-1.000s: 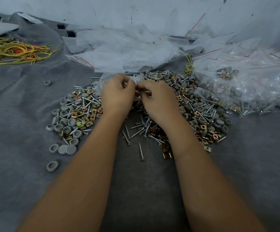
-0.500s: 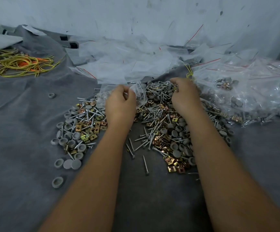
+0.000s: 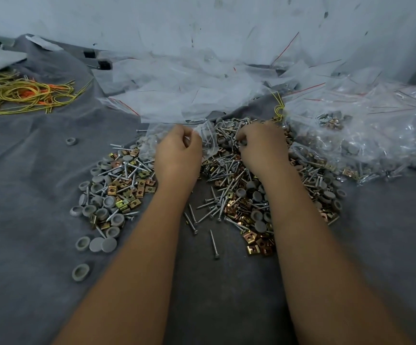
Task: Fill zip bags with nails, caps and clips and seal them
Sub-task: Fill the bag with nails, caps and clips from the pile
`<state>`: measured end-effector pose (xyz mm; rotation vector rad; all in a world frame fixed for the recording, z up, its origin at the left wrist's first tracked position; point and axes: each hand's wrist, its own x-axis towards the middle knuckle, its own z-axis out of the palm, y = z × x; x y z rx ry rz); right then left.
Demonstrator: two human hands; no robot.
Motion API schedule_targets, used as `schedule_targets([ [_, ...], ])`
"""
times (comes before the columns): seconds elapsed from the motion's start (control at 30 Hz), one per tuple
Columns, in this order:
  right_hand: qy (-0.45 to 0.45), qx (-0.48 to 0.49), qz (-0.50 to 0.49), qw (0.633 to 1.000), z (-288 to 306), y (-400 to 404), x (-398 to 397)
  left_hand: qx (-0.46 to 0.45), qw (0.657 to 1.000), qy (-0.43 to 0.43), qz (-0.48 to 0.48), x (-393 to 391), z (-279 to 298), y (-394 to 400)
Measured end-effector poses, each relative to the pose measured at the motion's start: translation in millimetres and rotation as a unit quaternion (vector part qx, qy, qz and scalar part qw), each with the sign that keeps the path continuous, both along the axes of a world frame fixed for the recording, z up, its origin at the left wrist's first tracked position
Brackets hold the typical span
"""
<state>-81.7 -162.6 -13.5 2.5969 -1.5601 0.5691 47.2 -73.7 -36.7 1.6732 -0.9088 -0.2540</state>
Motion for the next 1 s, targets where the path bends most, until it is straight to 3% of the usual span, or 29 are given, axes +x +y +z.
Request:
schedule_targets([
  [0.23,-0.107,0.061,0.019,0.992,-0.6,22.7,-7.5,0.006,1.000,-0.013,-0.001,-0.8,-2.5,-1.2],
  [0.37,-0.243,0.096,0.045,0.964,-3.2,27.9,-10.7,0.002,1.000,-0.012,-0.008,-0.7,-2.3,-1.0],
  [0.5,-0.319,0.081,0.068,0.942,-2.0,37.5,-2.2,0.004,1.000,-0.014,-0.012,-1.7,-1.5,-0.3],
  [0.63,-0.305,0.020,0.105,0.946,-1.1,47.0,9.8,0.007,0.999,-0.022,-0.026,-2.7,-1.3,0.7],
  [1.0,-0.209,0.004,0.117,0.971,-10.1,53.7,20.4,-0.044,0.997,0.014,-0.070,-5.8,0.3,1.2],
])
